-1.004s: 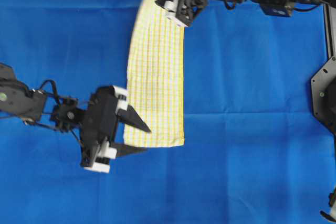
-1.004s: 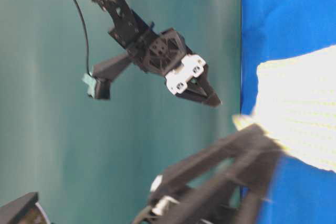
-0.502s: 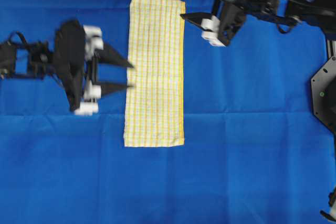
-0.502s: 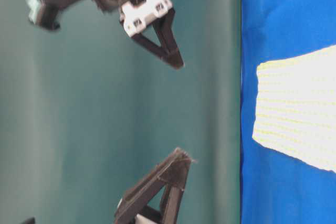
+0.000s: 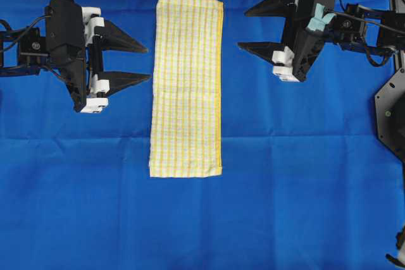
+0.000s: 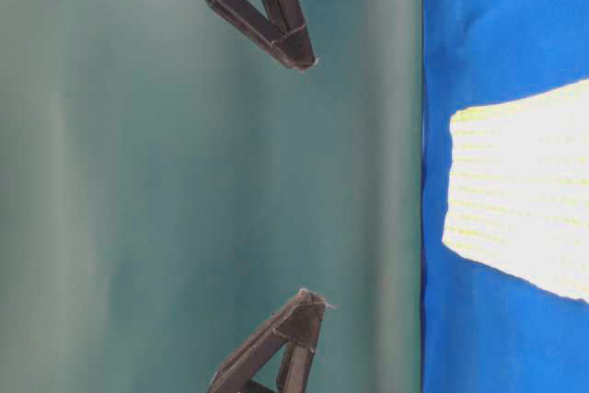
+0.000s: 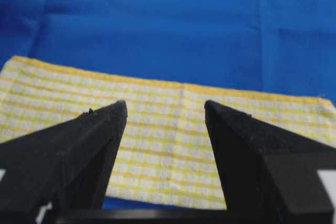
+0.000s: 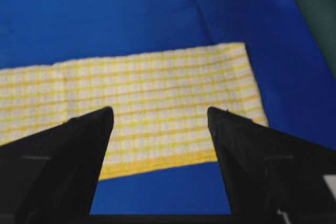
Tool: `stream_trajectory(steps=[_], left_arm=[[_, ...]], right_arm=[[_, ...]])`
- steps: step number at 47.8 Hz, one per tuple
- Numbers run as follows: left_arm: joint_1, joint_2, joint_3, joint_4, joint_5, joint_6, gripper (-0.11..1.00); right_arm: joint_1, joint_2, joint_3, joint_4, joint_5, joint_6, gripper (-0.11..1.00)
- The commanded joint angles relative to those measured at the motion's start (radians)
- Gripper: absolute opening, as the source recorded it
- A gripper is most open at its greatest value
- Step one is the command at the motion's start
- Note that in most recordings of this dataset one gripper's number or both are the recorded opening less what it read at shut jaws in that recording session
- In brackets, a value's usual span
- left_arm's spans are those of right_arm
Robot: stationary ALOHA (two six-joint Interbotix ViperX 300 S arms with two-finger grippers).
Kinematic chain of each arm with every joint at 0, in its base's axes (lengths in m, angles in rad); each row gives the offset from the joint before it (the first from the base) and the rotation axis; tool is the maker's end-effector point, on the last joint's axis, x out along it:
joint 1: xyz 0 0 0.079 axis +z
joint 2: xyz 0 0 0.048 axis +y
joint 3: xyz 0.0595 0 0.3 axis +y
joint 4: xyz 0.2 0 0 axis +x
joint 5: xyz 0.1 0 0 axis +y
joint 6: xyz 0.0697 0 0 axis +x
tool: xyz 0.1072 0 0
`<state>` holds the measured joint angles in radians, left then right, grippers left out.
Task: Fold the yellow towel.
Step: 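Move both grippers to the strip's top corners and pinch them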
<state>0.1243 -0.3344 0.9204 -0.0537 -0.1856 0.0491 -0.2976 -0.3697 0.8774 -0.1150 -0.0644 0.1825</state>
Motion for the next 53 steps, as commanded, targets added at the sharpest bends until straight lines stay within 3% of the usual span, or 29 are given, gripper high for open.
stream_trajectory(steps=[1,10,18,33,53], left_arm=[[0.002,-0.006,-0.014,0.003,-0.008,0.002,0.56],[0.014,0.0,-0.02,0.003,-0.011,0.003,0.56],[0.077,0.041,-0.049,0.003,-0.025,0.008,0.59],[0.232,0.221,-0.135,0.003,-0.029,0.06,0.82],[0.376,0.491,-0.222,0.003,-0.127,0.061,0.82]], right_arm=[[0.0,0.0,-0.026,0.002,-0.011,0.002,0.73],[-0.006,0.035,-0.052,0.002,-0.006,-0.003,0.73],[-0.057,0.103,-0.104,0.0,0.0,-0.006,0.73],[-0.181,0.288,-0.212,0.0,0.041,-0.006,0.73],[-0.262,0.535,-0.31,0.008,0.043,0.005,0.73]])
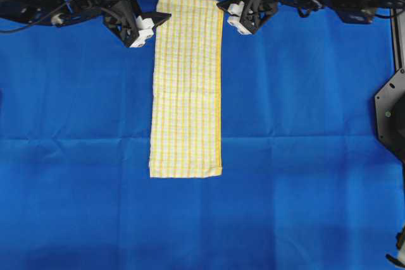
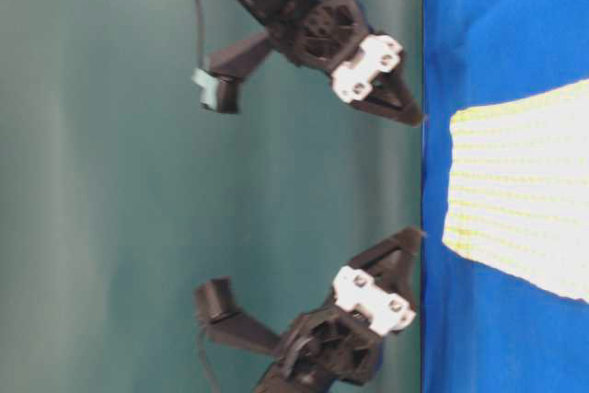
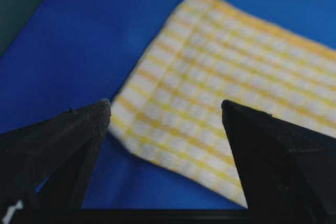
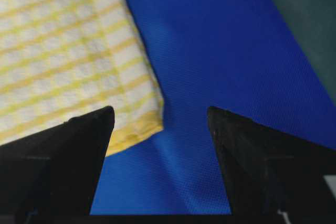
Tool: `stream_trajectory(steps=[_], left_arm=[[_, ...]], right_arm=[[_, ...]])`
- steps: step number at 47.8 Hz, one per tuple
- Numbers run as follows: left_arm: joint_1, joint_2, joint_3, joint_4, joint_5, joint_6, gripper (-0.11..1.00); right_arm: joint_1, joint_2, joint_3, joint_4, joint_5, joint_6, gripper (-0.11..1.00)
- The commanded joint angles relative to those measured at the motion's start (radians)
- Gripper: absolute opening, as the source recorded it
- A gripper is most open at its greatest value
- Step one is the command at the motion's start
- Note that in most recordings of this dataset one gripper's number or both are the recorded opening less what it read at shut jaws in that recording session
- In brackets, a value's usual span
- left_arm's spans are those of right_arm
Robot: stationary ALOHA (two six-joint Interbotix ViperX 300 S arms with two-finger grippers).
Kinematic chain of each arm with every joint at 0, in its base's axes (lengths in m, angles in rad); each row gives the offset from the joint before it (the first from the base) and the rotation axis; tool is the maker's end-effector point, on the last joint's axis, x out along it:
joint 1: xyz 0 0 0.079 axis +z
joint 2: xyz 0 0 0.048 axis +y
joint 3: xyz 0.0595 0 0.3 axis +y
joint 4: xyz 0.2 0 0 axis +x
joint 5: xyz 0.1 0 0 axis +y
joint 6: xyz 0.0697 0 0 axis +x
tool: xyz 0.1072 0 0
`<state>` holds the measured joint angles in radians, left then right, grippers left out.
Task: Fold the yellow towel.
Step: 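Move both grippers to the strip's top corners and pinch them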
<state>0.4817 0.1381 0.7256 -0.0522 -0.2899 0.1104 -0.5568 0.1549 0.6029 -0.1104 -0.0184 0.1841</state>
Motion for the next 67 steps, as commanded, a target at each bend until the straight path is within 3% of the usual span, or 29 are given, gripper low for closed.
stream_trajectory(steps=[1,15,23,27,35,37,45,67], left_arm=[[0.025,0.029,-0.032,0.002,-0.028,0.0,0.82],[0.084,0.146,-0.067,0.002,-0.052,-0.011,0.8],[0.084,0.16,-0.072,0.002,-0.043,-0.011,0.68],[0.084,0.161,-0.071,0.002,-0.041,-0.011,0.55],[0.08,0.163,-0.066,0.002,-0.041,-0.012,0.26],[0.078,0.163,-0.066,0.002,-0.041,-0.012,0.19],[0.069,0.161,-0.064,0.0,-0.04,-0.015,0.04],[0.069,0.02,-0.064,0.002,0.021,0.011,0.04]], right_arm=[[-0.005,0.018,-0.038,0.003,-0.003,0.002,0.73],[-0.008,0.1,-0.083,0.02,-0.003,0.005,0.73],[-0.009,0.121,-0.084,0.041,0.011,0.005,0.68],[-0.009,0.123,-0.084,0.043,0.017,0.005,0.55],[-0.009,0.123,-0.086,0.043,0.014,0.005,0.1],[-0.009,0.123,-0.087,0.043,0.014,0.005,0.05],[-0.009,0.123,-0.087,0.043,0.011,0.005,0.05],[-0.009,0.026,-0.083,0.044,0.015,0.003,0.05]])
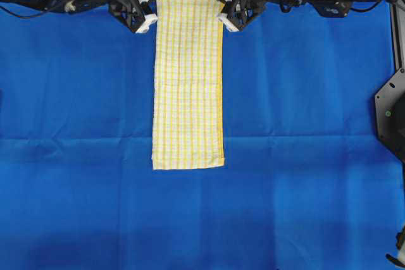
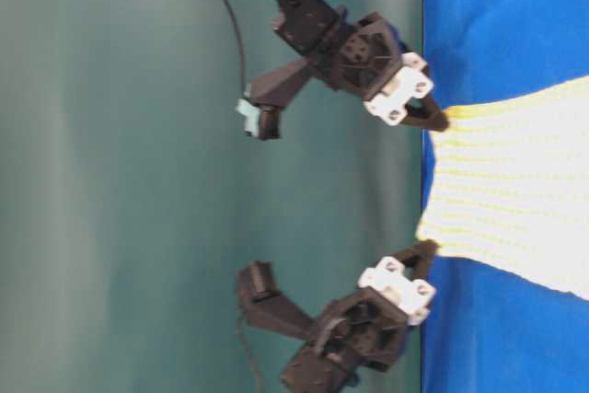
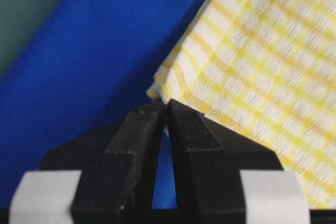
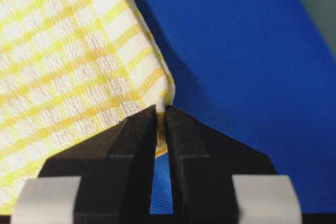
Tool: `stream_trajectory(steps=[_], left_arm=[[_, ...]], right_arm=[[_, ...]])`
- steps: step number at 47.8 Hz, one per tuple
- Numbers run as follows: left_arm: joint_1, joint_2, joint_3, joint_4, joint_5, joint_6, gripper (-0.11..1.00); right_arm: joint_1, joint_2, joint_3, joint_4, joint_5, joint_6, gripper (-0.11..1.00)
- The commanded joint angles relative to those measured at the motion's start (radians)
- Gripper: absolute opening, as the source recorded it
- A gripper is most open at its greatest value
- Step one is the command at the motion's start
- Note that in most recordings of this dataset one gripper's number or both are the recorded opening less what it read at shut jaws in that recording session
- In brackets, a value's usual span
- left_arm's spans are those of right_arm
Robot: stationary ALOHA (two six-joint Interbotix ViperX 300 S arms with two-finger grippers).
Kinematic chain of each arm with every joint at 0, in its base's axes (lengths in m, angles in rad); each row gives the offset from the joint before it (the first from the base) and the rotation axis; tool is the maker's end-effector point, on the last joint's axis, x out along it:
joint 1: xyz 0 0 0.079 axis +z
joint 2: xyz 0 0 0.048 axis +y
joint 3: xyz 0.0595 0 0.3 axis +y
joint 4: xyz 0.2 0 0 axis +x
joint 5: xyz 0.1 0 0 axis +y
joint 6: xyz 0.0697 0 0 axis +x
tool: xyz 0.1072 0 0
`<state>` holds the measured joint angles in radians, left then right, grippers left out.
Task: Fold the yellow towel.
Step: 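Move both grippers to the strip's top corners and pinch them, then fold the top end down toward the bottom end of the strip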
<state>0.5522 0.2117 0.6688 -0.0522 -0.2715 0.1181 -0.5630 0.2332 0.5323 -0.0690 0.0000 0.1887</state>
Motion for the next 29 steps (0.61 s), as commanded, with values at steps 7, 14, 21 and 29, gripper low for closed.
stream_trajectory(steps=[7,14,21,29], left_arm=[[-0.002,-0.069,-0.005,0.002,0.003,0.008,0.04],[-0.002,-0.072,0.0,0.002,0.005,0.006,0.04],[-0.011,-0.094,0.017,0.002,0.006,0.005,0.04],[-0.051,-0.16,0.054,0.002,0.015,0.0,0.04]], right_arm=[[-0.003,-0.064,-0.011,0.003,-0.002,0.0,0.05],[-0.003,-0.067,-0.009,0.003,0.002,0.0,0.05],[0.005,-0.094,0.0,0.003,0.012,0.0,0.05],[0.046,-0.146,0.035,0.006,0.014,0.002,0.05]])
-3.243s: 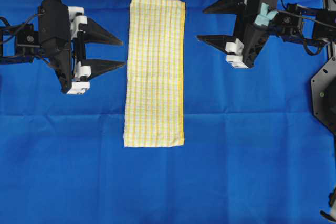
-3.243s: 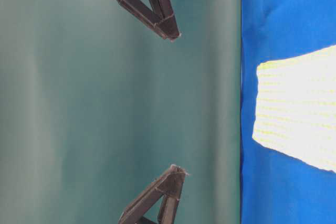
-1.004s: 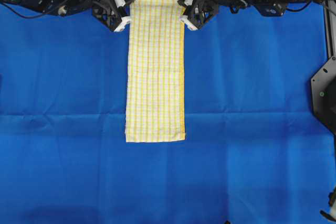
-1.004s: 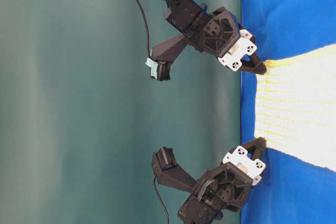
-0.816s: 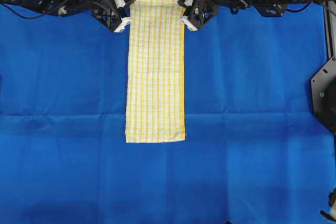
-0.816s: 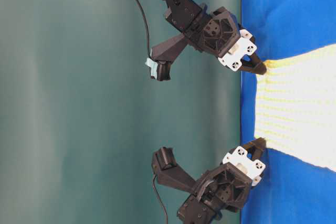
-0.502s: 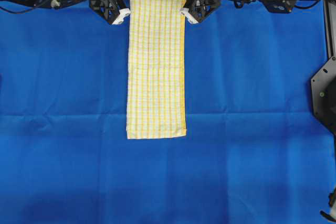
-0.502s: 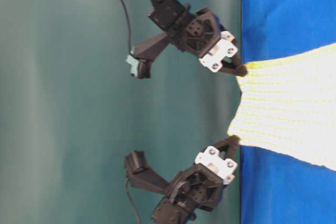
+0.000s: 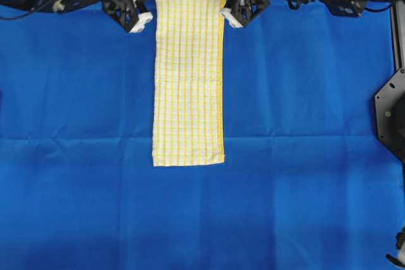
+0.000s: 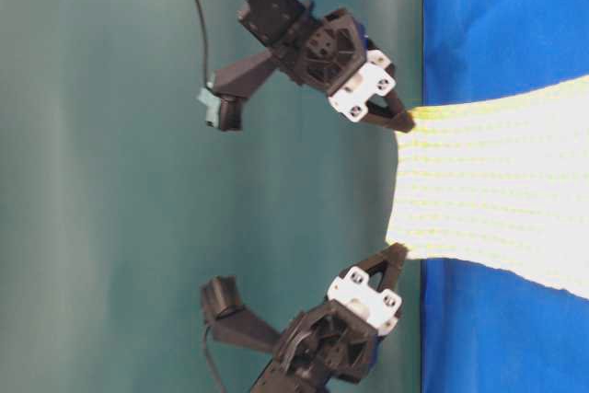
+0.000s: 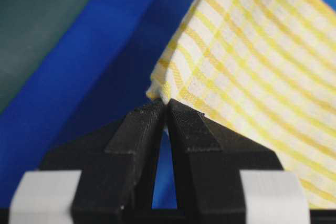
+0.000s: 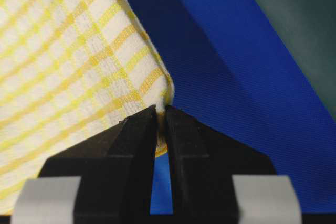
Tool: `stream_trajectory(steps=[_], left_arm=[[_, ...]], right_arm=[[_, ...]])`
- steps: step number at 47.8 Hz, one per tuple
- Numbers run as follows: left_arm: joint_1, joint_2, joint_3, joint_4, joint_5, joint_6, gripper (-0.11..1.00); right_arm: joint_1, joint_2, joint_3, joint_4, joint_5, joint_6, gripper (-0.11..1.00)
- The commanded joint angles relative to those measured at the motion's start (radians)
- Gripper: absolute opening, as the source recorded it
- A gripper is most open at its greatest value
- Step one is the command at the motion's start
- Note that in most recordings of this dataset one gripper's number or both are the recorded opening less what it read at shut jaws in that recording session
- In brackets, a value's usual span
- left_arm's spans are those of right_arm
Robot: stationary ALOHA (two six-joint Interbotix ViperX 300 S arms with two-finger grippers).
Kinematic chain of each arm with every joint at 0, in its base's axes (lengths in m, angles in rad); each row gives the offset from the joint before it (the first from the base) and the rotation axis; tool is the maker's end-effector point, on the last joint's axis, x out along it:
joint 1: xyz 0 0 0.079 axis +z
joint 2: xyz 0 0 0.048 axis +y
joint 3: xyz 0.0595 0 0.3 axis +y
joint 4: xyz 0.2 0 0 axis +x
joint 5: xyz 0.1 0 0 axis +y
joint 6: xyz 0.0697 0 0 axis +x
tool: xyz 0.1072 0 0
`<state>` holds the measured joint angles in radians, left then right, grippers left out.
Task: Fold the yellow towel.
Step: 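Fold the top end down toward the bottom end of the strip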
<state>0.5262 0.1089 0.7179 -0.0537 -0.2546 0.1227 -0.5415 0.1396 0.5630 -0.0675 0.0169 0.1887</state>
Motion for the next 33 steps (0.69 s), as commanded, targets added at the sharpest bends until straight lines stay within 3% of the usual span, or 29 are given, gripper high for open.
stream_trajectory(steps=[1,17,33], left_arm=[[-0.032,-0.067,0.011,0.003,-0.002,-0.005,0.04],[-0.23,-0.196,0.13,-0.002,-0.011,-0.021,0.04],[-0.46,-0.233,0.219,-0.002,-0.041,-0.144,0.04]], right_arm=[[0.034,-0.06,0.009,0.005,-0.003,0.003,0.05],[0.218,-0.192,0.14,0.018,-0.003,0.071,0.05],[0.411,-0.242,0.212,0.018,-0.003,0.149,0.05]])
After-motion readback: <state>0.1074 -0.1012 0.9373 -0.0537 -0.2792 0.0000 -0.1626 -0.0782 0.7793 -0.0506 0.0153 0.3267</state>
